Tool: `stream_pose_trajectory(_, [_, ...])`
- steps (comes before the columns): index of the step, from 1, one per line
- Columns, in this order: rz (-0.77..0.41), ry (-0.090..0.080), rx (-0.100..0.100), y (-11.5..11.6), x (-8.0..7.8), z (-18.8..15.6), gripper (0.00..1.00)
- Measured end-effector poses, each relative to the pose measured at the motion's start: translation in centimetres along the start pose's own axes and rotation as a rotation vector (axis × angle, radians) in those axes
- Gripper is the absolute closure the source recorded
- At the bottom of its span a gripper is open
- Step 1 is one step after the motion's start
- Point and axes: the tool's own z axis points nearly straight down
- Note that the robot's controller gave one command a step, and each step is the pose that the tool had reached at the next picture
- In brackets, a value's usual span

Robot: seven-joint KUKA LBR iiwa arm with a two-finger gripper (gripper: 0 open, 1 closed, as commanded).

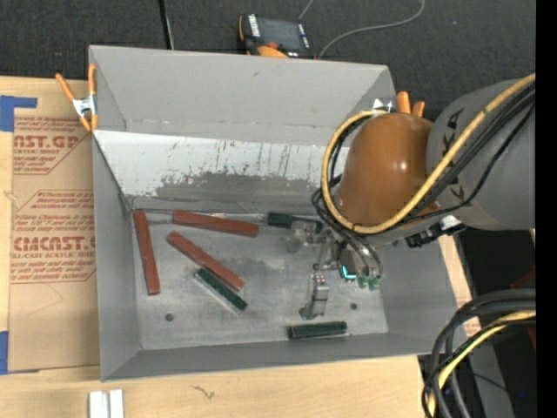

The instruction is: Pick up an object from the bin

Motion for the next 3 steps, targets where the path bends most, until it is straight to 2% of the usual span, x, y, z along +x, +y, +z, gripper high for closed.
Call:
stream_pose_trajectory(1, [-0.199,-0.004,-0.001,8.9,-2.2,10.4,0.00])
stream_pose_trajectory(2, [0.063,-0.009,-0.002,12.6,-4.0,10.0,0.00])
stream_pose_trajectory(3, [0.064,-0.008,-0.001,12.5,-4.0,10.0,1.00])
